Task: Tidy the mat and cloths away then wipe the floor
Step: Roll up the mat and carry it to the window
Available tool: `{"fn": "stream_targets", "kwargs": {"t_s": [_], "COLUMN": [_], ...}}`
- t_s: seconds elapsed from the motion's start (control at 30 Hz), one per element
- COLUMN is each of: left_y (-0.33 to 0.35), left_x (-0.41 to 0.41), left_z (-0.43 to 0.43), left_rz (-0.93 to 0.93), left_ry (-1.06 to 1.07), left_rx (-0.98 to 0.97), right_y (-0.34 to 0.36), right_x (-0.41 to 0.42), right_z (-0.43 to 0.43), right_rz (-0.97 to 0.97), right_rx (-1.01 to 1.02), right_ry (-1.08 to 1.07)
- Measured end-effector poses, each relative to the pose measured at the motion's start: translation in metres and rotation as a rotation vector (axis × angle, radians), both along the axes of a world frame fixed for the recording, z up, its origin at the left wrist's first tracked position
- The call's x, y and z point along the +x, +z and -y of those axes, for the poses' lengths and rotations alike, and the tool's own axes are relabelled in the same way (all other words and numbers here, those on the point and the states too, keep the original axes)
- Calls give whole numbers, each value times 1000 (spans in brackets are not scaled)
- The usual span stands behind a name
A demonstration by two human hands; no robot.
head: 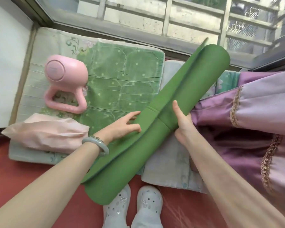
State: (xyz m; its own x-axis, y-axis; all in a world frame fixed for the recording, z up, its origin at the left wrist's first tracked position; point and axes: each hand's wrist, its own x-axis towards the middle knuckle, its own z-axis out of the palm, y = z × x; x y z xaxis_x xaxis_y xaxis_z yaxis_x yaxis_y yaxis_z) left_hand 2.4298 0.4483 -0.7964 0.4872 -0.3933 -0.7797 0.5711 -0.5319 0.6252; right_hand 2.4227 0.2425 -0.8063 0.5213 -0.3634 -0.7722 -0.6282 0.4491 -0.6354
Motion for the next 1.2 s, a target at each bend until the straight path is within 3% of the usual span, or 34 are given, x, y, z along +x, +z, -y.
{"fn": "stream_targets", "kwargs": {"t_s": [0.1, 0.17, 0.3, 0.43, 0.7, 0.8, 0.93, 1.07, 1.2], "left_y": [8, 14, 19, 20, 45, 86, 167, 271, 406], "left_x": [0, -1, -10, -9, -19, -17, 0, 12, 18], "left_z": [-11, -22, -35, -36, -46, -44, -43, -37, -31], "left_rz": [91, 151, 347, 545, 544, 521, 486, 457, 491], "left_ry": [113, 71, -115, -69, -138, -128, 82, 283, 354], "left_rx": [-35, 16, 229, 480, 551, 499, 322, 178, 44], "right_y": [6, 7, 7, 9, 51, 96, 185, 300, 432], "right_x": [-9, -18, -27, -30, -43, -43, -32, -20, -9], "right_z": [1, 1, -10, -17, -18, -27, -35, -36, -28], "right_rz": [11, -31, -65, -77, -258, -174, -42, 106, 247], "right_rx": [129, 117, 18, -31, -392, -473, -412, -332, -322], "right_ry": [-45, -68, -84, -87, 186, 341, 455, 524, 551]}}
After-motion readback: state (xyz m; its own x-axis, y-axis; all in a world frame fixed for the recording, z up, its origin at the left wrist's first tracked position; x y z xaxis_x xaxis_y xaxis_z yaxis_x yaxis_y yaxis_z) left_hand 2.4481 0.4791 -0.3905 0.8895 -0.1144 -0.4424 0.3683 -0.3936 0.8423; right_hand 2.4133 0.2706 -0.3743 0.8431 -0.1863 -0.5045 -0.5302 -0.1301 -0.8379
